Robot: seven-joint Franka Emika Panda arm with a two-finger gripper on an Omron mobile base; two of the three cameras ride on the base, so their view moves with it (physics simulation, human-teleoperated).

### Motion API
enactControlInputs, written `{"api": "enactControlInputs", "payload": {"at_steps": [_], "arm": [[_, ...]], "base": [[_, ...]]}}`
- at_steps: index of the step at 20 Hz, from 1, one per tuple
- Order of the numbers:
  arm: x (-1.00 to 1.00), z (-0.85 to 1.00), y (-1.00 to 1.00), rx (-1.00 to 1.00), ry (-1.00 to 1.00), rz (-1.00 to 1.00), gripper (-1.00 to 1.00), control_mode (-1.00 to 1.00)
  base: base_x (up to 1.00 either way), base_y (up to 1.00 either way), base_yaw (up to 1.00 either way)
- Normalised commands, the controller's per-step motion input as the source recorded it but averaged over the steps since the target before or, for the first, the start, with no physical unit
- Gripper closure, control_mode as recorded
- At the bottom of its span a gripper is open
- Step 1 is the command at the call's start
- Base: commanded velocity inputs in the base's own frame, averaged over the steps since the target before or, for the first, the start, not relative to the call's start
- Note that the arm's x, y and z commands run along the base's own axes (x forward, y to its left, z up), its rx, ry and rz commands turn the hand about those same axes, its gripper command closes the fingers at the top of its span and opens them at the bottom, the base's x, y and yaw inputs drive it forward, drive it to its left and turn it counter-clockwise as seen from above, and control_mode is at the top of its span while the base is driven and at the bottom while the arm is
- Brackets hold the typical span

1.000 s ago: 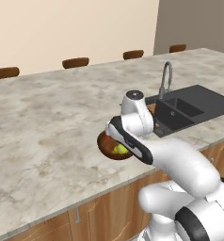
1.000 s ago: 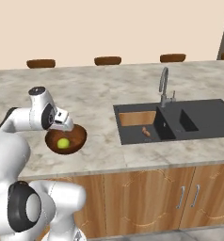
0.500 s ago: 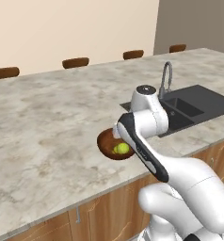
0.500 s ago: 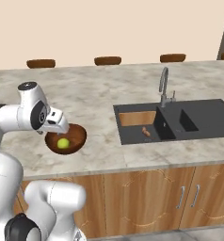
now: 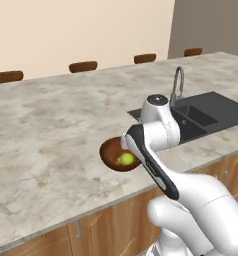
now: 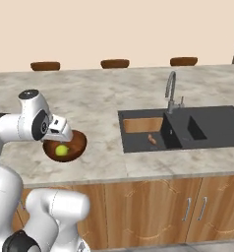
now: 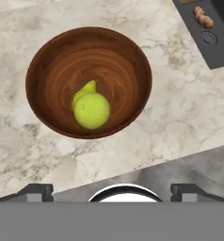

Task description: Pick the pears from the cabinet and place them in one bowl. Pick the potato from the sink and place it in the other bowl.

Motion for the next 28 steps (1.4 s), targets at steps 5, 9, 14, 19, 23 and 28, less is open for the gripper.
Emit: {"api": "enactControlInputs", "payload": {"at_steps": [5,9,14,19,23,28], "arm": [[0.0,0.0,0.0,0.0,0.0,0.0,-1.0,1.0],[0.0,0.0,0.0,0.0,0.0,0.0,-1.0,1.0],[0.0,0.0,0.0,0.0,0.0,0.0,-1.0,1.0],[0.0,0.0,0.0,0.0,0.0,0.0,-1.0,1.0],[0.0,0.0,0.0,0.0,0.0,0.0,-1.0,1.0],[0.0,0.0,0.0,0.0,0.0,0.0,-1.0,1.0]], "base": [[0.14,-0.73,0.19],[0.18,-0.81,0.15],[0.29,-0.75,0.16],[0.34,-0.54,0.15],[0.34,-0.65,0.12],[0.15,-0.26,0.04]]}}
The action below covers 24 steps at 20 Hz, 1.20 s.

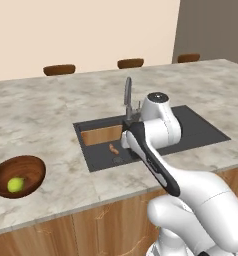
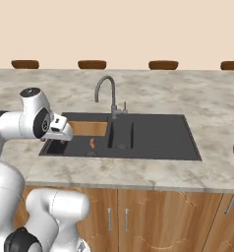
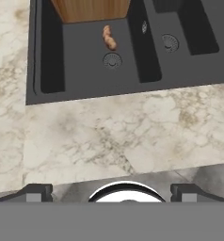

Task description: Pick the pears from the cabinet and place them in one bowl. Pick the potato from the sink and place it in the other bowl.

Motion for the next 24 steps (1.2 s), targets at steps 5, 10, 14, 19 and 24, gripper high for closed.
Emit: {"api": "enactControlInputs", "payload": {"at_steps": [5,10,14,19,24], "arm": [[0.16,0.0,0.0,0.0,0.0,0.0,-1.0,-1.0],[0.83,-0.05,0.07,-0.03,0.06,0.01,-1.0,-1.0],[0.76,-0.16,0.24,-0.1,0.07,0.0,-1.0,-1.0],[0.76,-0.36,0.04,-0.02,0.02,0.02,-1.0,-1.0],[0.64,-0.35,0.02,0.0,0.0,0.01,-1.0,-1.0]], "base": [[0.0,0.0,0.0],[0.0,0.0,0.0],[0.0,0.0,0.0],[0.0,0.0,0.0],[0.0,0.0,0.0]]}}
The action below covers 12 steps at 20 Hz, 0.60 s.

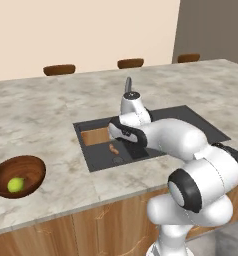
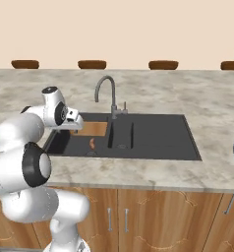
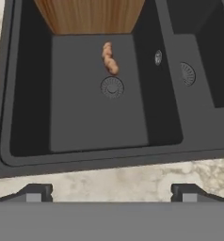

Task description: Pick the pears from the cabinet and place them in one bowl. Pick the potato from the sink and place it in the other bowl.

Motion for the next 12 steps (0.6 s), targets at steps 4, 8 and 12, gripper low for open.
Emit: {"api": "enactControlInputs", "payload": {"at_steps": [4,8,12], "arm": [[0.5,-0.42,0.01,0.0,0.0,0.0,-1.0,-1.0],[0.36,-0.45,0.03,0.0,-0.01,0.0,-1.0,-1.0],[0.33,-0.46,0.04,0.0,-0.02,0.0,-1.0,-1.0]], "base": [[0.0,0.0,0.0],[0.0,0.0,0.0],[0.0,0.0,0.0]]}}
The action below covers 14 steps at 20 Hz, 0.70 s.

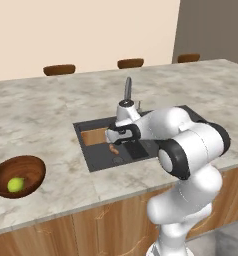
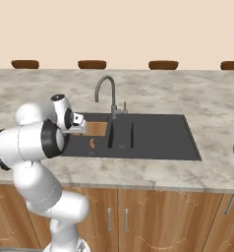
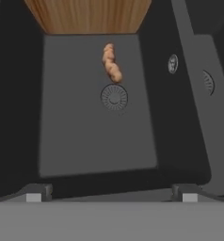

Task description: Pick the pears from the cabinet and place them in one bowl. Pick the potato from the sink and place it in the other bowl.

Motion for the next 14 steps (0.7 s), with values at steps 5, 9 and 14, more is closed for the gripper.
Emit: {"api": "enactControlInputs", "payload": {"at_steps": [5,9,14], "arm": [[0.41,-0.41,0.01,0.0,0.0,0.0,-1.0,-1.0],[0.47,-0.33,0.12,0.0,0.0,0.0,-1.0,-1.0],[0.55,-0.25,0.05,0.0,-0.01,-0.02,-1.0,-1.0]], "base": [[0.0,0.0,0.0],[0.0,0.0,0.0],[0.0,0.0,0.0]]}}
